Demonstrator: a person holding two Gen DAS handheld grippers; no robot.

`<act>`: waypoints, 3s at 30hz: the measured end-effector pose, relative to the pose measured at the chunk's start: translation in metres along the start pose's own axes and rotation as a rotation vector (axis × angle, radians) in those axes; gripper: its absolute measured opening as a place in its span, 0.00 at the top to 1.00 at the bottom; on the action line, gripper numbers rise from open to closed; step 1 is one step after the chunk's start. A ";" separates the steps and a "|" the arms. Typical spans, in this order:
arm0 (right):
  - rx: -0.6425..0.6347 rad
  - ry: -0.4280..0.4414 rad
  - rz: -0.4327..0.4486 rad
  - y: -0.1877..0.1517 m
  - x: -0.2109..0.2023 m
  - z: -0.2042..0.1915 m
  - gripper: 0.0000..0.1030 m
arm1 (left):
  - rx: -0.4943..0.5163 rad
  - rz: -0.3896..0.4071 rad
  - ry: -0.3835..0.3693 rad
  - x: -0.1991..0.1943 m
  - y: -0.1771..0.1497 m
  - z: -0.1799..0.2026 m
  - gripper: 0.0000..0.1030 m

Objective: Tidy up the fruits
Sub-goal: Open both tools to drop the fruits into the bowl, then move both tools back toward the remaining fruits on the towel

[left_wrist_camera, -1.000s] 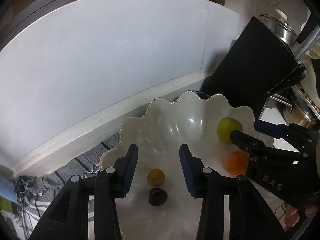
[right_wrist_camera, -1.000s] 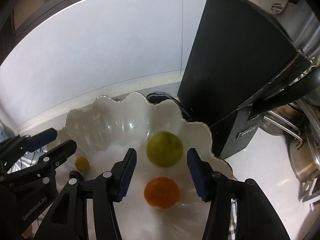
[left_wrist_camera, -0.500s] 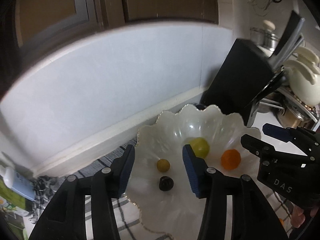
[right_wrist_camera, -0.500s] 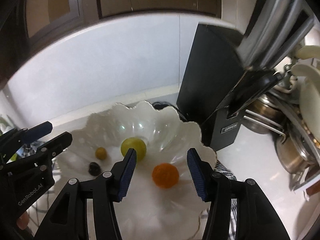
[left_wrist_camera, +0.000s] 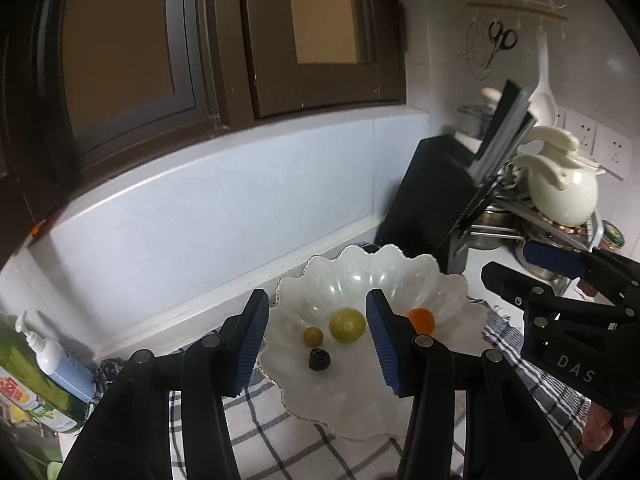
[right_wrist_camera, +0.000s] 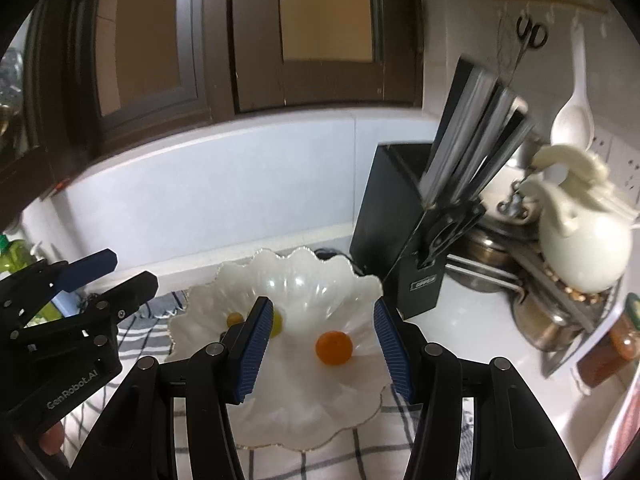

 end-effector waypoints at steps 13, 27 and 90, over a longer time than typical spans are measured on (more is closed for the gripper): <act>-0.008 -0.050 0.117 -0.007 -0.081 -0.005 0.48 | 0.002 0.061 -0.044 -0.065 -0.012 0.007 0.49; 0.005 -0.079 0.156 -0.032 -0.131 -0.006 0.48 | 0.029 0.084 -0.049 -0.109 -0.038 0.011 0.47; 0.090 -0.040 -0.170 -0.214 -0.087 -0.015 0.48 | 0.161 -0.149 -0.250 -0.074 -0.197 0.065 0.50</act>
Point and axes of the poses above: each gripper's, at about its wrist camera, not at the fingertips, and x roughly the way its jaws point, z to its right, y to its top, the point moved 9 cm from there along x, roughly the way its jaws point
